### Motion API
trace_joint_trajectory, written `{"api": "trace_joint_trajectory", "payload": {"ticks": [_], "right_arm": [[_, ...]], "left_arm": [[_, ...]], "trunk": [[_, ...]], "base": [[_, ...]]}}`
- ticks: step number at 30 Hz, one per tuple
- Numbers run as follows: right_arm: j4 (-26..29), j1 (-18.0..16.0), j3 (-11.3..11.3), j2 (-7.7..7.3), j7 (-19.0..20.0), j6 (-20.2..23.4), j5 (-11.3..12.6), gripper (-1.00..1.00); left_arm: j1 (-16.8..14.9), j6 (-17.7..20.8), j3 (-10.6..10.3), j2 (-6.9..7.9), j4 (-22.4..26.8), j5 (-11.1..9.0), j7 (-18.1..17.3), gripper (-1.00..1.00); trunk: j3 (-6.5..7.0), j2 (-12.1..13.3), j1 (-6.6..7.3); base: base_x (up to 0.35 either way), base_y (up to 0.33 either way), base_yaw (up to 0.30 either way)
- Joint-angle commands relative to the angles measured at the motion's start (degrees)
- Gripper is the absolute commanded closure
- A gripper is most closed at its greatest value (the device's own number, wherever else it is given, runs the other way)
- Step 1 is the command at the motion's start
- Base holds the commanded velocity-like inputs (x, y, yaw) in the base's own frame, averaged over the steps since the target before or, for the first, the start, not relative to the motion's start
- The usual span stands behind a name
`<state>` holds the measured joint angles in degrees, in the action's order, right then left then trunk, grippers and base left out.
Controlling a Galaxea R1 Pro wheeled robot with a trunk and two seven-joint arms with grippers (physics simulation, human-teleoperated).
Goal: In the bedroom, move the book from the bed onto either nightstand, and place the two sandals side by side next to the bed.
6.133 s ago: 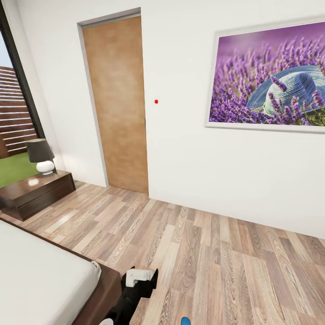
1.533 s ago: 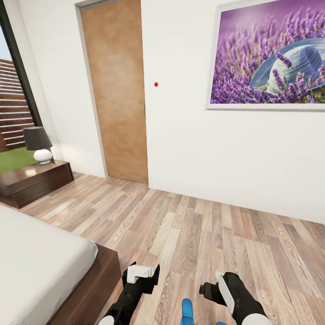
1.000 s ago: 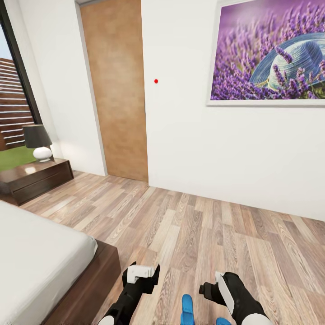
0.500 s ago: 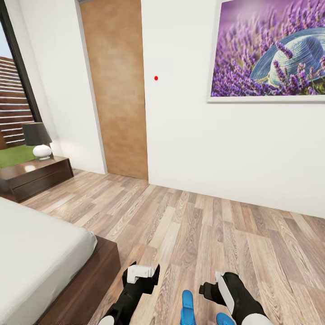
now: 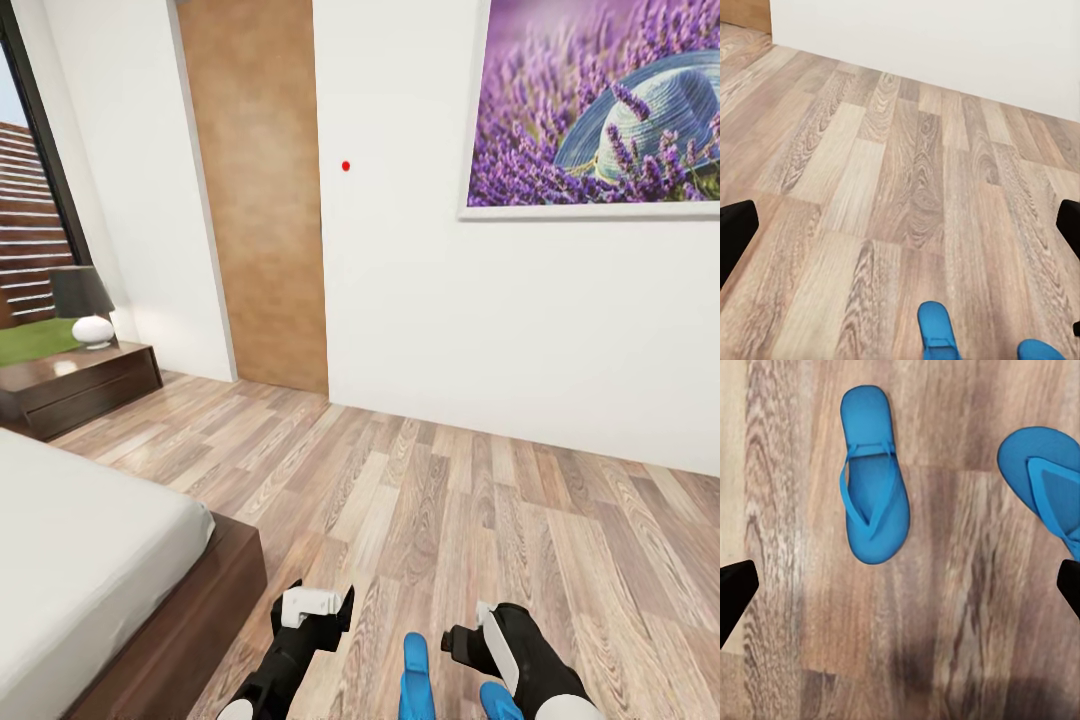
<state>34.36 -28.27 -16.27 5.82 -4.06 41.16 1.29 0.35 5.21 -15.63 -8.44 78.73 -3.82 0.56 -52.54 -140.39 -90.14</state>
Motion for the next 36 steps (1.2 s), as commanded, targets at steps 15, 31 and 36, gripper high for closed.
{"api": "trace_joint_trajectory", "payload": {"ticks": [15, 31, 36], "right_arm": [[0.03, -0.03, -0.26, 0.11, -0.24, 0.24, 0.19, -1.0], [0.06, -0.03, -0.26, 0.12, -0.24, 0.24, 0.14, -1.0], [0.09, -0.03, -0.26, 0.12, -0.24, 0.24, 0.16, -1.0]], "left_arm": [[0.0, 0.33, -0.01, 0.0, 0.11, -0.41, 0.06, -1.0], [0.0, 0.33, 0.02, 0.0, 0.17, -0.4, 0.06, -1.0], [0.0, 0.33, 0.06, 0.0, 0.28, -0.4, 0.06, -1.0]], "trunk": [[-3.08, -2.95, -1.74], [-6.63, -3.17, -2.15], [-7.74, -3.23, -2.28]], "base": [[0.0, 0.0, 0.0], [0.0, 0.0, 0.0], [0.0, 0.0, 0.0]]}}
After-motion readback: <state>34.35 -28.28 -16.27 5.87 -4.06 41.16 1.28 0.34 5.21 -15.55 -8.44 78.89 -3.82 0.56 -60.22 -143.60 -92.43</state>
